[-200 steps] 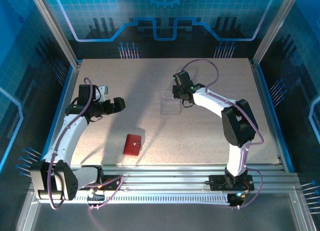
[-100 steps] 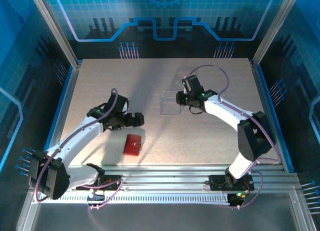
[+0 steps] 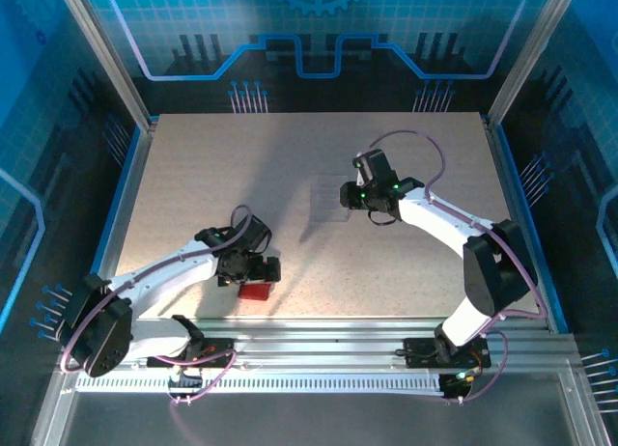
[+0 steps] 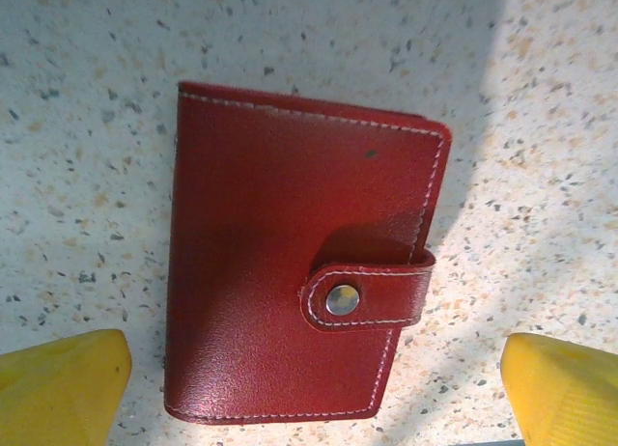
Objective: Take the credit cards out of the card holder
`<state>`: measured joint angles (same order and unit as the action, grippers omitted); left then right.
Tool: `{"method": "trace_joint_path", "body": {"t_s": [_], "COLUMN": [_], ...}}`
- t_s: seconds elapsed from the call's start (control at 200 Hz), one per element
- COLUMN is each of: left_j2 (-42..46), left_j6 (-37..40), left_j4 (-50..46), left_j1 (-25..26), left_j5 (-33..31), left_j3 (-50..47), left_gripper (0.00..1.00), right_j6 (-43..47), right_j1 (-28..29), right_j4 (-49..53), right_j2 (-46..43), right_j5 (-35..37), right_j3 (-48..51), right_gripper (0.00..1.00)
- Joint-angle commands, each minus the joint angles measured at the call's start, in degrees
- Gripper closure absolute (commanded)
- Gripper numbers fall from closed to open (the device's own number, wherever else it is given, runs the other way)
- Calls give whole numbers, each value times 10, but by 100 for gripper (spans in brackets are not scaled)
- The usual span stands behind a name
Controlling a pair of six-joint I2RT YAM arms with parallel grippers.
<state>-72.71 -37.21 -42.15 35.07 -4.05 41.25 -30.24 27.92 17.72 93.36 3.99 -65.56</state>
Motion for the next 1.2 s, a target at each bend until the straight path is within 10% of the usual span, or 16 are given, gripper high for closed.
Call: {"method": "trace_joint_path", "body": {"t_s": [0.0,1.191], "left_j2": [-19,-138], "left_j6": [-15,23], "left_j4": [6,43], "left_j1": [11,5], "left_j5": [-18,20], "left_j3": [-5,96], "left_gripper": [1,25], "right_j6": [-4,17], "right_j1": [-7,-9], "right_j4": [12,73], "right_j2": [-16,-65], "right_j5": [-8,-17], "right_j3": [0,-26], "right_gripper": [65,61]}}
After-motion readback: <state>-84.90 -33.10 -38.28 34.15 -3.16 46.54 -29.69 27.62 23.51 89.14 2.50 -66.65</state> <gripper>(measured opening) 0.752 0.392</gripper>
